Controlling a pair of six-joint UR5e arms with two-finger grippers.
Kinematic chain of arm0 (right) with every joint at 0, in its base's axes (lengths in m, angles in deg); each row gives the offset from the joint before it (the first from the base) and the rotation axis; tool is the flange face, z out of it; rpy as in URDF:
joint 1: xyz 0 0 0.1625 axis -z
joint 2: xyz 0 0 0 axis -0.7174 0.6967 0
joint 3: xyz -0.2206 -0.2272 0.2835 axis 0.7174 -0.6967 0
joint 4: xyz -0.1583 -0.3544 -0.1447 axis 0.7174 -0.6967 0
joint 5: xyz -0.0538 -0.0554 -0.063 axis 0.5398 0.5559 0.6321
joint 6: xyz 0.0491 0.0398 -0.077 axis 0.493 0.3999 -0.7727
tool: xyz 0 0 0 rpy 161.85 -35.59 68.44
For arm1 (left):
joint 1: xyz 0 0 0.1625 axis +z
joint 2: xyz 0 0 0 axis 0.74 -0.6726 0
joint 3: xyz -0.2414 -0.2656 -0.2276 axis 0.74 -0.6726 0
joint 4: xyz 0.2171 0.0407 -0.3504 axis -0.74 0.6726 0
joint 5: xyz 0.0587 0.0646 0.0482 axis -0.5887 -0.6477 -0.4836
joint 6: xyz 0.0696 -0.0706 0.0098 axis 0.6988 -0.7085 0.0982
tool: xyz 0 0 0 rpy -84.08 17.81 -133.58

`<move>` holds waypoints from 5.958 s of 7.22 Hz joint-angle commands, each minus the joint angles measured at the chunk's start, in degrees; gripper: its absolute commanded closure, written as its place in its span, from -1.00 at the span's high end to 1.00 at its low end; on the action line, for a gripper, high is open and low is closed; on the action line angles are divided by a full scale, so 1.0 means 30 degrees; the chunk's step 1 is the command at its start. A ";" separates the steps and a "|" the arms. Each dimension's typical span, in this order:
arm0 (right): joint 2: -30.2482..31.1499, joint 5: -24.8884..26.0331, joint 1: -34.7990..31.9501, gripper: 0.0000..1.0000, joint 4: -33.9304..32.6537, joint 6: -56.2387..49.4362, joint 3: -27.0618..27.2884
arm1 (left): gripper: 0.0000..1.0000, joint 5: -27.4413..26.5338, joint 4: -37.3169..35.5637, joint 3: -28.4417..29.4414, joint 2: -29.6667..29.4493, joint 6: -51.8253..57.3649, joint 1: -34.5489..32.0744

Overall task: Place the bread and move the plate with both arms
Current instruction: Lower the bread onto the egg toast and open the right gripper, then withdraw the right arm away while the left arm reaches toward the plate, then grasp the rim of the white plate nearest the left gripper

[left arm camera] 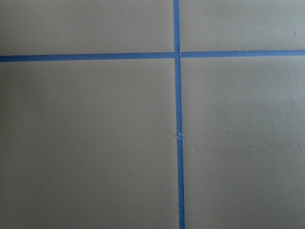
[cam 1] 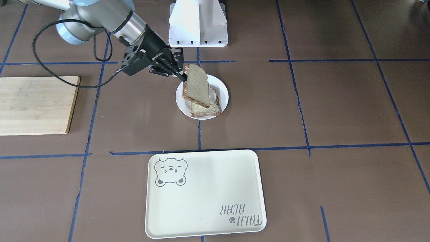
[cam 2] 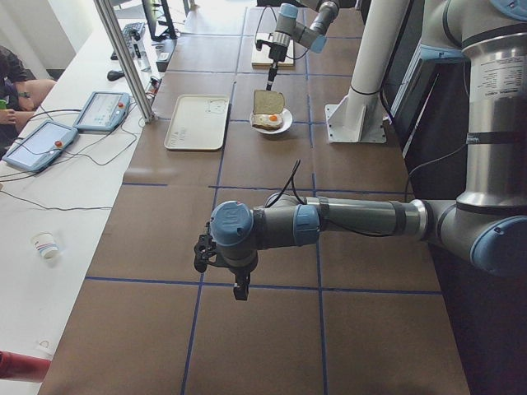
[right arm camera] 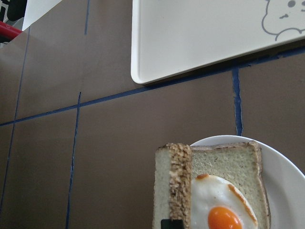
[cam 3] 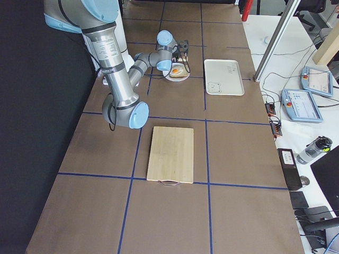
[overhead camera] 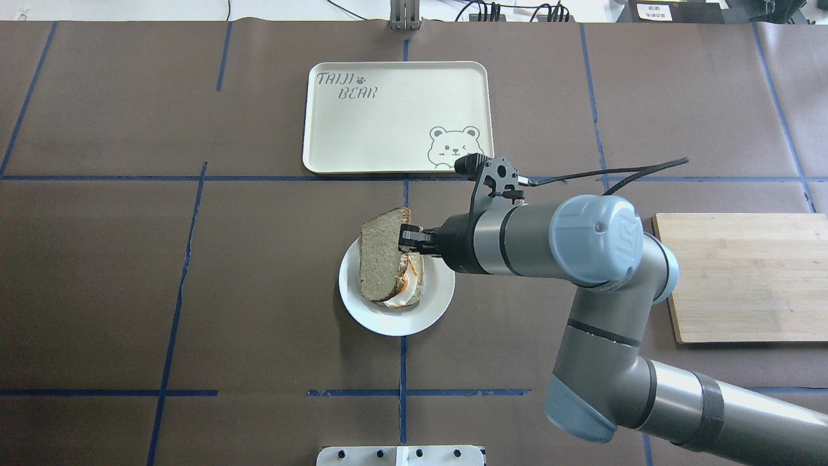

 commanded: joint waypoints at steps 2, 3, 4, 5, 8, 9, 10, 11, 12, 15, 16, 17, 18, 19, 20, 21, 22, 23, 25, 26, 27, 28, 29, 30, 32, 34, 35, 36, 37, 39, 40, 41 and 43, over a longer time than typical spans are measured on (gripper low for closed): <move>-0.0506 0.0940 0.0614 -1.00 0.0012 -0.1242 -0.1869 | 1.00 0.0000 -0.0022 -0.0101 0.0001 0.0000 0.0000; -0.0478 0.0940 0.0585 -1.00 -0.0016 -0.1629 -0.1877 | 1.00 0.0000 -0.0022 -0.0102 0.0001 0.0000 0.0000; -0.0391 0.0911 0.0527 -1.00 -0.0017 -0.1836 -0.1935 | 1.00 0.0000 -0.0022 -0.0160 0.0001 -0.0029 0.0000; -0.0274 0.0882 0.0237 -1.00 -0.0017 -0.2273 -0.1964 | 1.00 0.0000 -0.0080 -0.0247 -0.0028 -0.0029 0.0029; 0.0079 0.0794 -0.0204 -1.00 -0.0046 -0.2307 -0.2140 | 1.00 0.0029 0.0036 -0.0395 -0.0058 -0.0791 0.0030; 0.0050 0.0794 -0.0351 -0.93 -0.0046 -0.2278 -0.2576 | 1.00 0.0029 0.0036 -0.0424 -0.0087 -0.0820 0.0030; -0.0009 0.0794 -0.0381 0.19 -0.0046 -0.2104 -0.2783 | 1.00 0.0029 0.0065 -0.0424 -0.0116 -0.0820 0.0030; -0.0125 0.0881 -0.0353 0.99 -0.0017 -0.2015 -0.2814 | 1.00 0.0029 0.0066 -0.0453 -0.0175 -0.0820 0.0030; -0.0155 0.0882 -0.0439 1.00 -0.0104 -0.2043 -0.2814 | 1.00 0.0029 0.0095 -0.0453 -0.0204 -0.0849 0.0030; -0.0244 -0.2238 -0.3385 1.00 -0.3949 -0.2364 -0.1651 | 1.00 0.1431 0.0473 -0.2116 -0.0263 -0.1750 0.0466; -0.0041 -0.3674 -0.4820 1.00 -0.6756 -0.4019 -0.0743 | 1.00 0.3176 0.1607 -0.2877 -0.0263 -0.4223 0.1165; 0.0164 -0.4007 -0.6053 1.00 -0.9945 -0.6965 0.0281 | 1.00 0.3657 0.4054 -0.3494 -0.0263 -0.8163 0.2187; 0.0312 -0.4156 -0.6935 1.00 -1.2704 -1.0069 0.0929 | 1.00 0.3662 0.7530 -0.3587 -0.0263 -1.2872 0.3474; 0.0603 -0.4186 -0.7843 1.00 -1.4646 -1.2362 0.1168 | 1.00 0.3575 1.1510 -0.3501 -0.0379 -1.7821 0.5285; 0.1389 -0.4854 -0.9041 1.00 -1.5390 -1.4618 0.1402 | 1.00 0.2617 1.4479 -0.3239 -0.1076 -2.2163 0.6927; 0.2586 -0.6195 -1.0591 1.00 -1.5485 -1.7135 0.1404 | 1.00 0.0403 1.6278 -0.3236 -0.1692 -2.5658 0.9235; 0.3729 -0.7687 -1.2172 1.00 -1.5486 -1.9132 0.1346 | 1.00 -0.2142 1.7659 -0.3236 -0.2395 -2.9057 1.1549; 0.4901 -0.9065 -1.3783 1.00 -1.5428 -2.1415 0.1317 | 1.00 -0.4488 1.9413 -0.3207 -0.2750 -3.2253 1.3864; 0.6865 -1.1004 -1.6423 1.00 -1.5427 -2.5549 0.1026 | 1.00 -0.9086 2.2641 -0.3091 -0.3452 -3.7591 1.7968; 0.7368 -1.1738 -1.7509 1.00 -1.5456 -2.6816 0.0762 | 1.00 -1.1518 2.3581 -0.2249 -0.4239 -3.9183 1.9816; 0.7577 -1.2325 -1.7926 1.00 -1.5485 -2.6799 0.0615 | 0.99 -1.3863 2.5389 -0.0326 -0.5524 -4.0417 2.1429; 0.7637 -1.2679 -1.7930 1.00 -1.5311 -2.6712 0.0294 | 0.92 -1.5221 2.6741 0.1085 -0.6523 -4.1445 2.2780; 0.7637 -1.2596 -1.7930 1.00 -1.5281 -2.6856 0.0291 | 0.71 -1.5234 2.6726 0.1592 -0.6997 -4.1629 2.3402; 0.7840 -1.2508 -1.7930 1.00 -1.5251 -2.6887 0.0262 | 0.55 -1.5234 2.6639 0.1801 -0.7088 -4.1689 2.3612; 0.7988 -1.2478 -1.7930 1.00 -1.5251 -2.6770 0.0262 | 0.35 -1.5205 2.6608 0.2763 -0.7933 -4.1719 2.4110; 0.7959 -1.2507 -1.7930 1.00 -1.5280 -2.6653 0.0262 | 0.10 -1.5088 2.6579 0.3180 -0.8436 -4.1689 2.4461; 0.7989 -1.2507 -1.7930 1.00 -1.5280 -2.6653 0.0262 | 0.02 -1.5088 2.6579 0.3209 -0.8466 -4.1689 2.4840; 0.7989 -1.2478 -1.7930 1.00 -1.5280 -2.6653 0.0262 | -0.02 -1.5146 2.6550 0.3238 -0.8640 -4.1689 2.5105; 0.7989 -1.2478 -1.7930 1.00 -1.5280 -2.6653 0.0233 | -0.03 -1.5146 2.6550 0.3238 -0.8671 -4.1718 2.5166; 0.8018 -1.2391 -1.7930 1.00 -1.5280 -2.6653 0.0232 | -0.06 -1.5146 2.6550 0.3907 -0.9078 -4.1719 2.5283; 0.8018 -1.2361 -1.7930 1.00 -1.5280 -2.6653 0.0232 | -0.13 -1.5146 2.6550 0.4260 -0.9458 -4.1719 2.5313; 0.8047 -1.2331 -1.7930 1.00 -1.5280 -2.6653 0.0232 | -0.23 -1.5146 2.6550 0.4293 -0.9462 -4.1719 2.5284; 0.8106 -1.2331 -1.7930 1.00 -1.5280 -2.6682 0.0232 | -0.94 -1.5059 2.6579 0.4148 -0.9375 -4.1660 2.5255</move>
